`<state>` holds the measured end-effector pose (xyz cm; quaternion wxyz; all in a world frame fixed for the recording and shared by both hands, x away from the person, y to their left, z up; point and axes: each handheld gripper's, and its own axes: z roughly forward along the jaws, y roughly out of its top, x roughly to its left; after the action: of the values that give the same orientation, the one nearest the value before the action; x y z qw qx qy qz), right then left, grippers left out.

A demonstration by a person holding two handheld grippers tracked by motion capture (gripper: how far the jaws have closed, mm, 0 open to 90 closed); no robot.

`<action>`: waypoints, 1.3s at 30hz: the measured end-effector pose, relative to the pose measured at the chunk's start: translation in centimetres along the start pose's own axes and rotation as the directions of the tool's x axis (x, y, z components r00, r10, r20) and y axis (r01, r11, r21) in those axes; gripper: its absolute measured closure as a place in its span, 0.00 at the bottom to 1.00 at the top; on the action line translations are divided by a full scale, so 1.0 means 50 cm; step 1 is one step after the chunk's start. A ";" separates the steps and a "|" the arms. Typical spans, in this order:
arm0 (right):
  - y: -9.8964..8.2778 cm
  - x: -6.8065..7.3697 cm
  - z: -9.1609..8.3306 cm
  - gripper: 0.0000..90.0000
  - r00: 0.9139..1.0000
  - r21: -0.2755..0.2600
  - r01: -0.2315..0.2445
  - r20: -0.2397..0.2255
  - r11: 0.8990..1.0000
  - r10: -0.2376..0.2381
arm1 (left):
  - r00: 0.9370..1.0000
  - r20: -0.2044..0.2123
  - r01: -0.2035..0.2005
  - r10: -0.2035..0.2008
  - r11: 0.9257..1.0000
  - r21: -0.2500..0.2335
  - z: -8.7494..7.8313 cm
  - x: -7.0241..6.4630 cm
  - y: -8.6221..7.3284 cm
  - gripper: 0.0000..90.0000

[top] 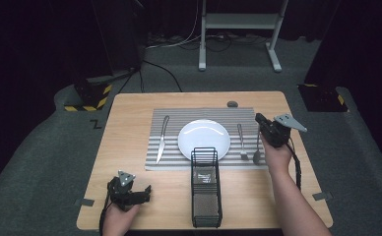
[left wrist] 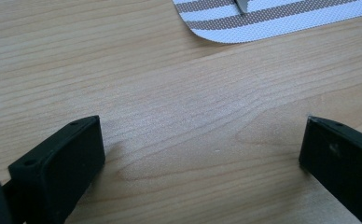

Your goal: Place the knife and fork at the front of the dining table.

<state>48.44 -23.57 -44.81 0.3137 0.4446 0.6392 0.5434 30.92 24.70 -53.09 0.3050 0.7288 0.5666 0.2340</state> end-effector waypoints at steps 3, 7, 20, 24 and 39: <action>-0.003 -0.004 0.016 0.97 1.000 0.011 -0.002 -0.001 1.000 0.002 | 1.000 0.000 0.000 0.000 1.000 0.000 0.000 0.000 0.000 0.00; -0.006 -0.011 0.036 0.96 1.000 0.032 -0.001 0.005 0.999 0.001 | 1.000 0.000 0.000 0.000 1.000 0.001 0.000 0.000 0.000 0.00; -0.040 -0.039 0.095 0.94 0.998 0.117 -0.035 0.046 0.992 0.029 | 1.000 0.000 -0.001 0.001 1.000 0.000 0.000 0.000 0.000 0.00; -0.053 -0.048 0.113 0.93 0.998 0.162 -0.046 0.055 0.986 0.037 | 1.000 0.001 -0.002 0.002 1.000 0.001 0.000 0.000 0.000 0.00; -0.068 -0.056 0.127 0.92 0.996 0.185 -0.057 0.071 0.981 0.044 | 1.000 0.002 -0.003 0.003 1.000 0.000 0.000 0.001 0.000 0.00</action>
<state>54.42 -23.53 -49.71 0.2779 0.5062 0.6650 0.4737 30.91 24.74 -53.10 0.3053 0.7300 0.5651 0.2337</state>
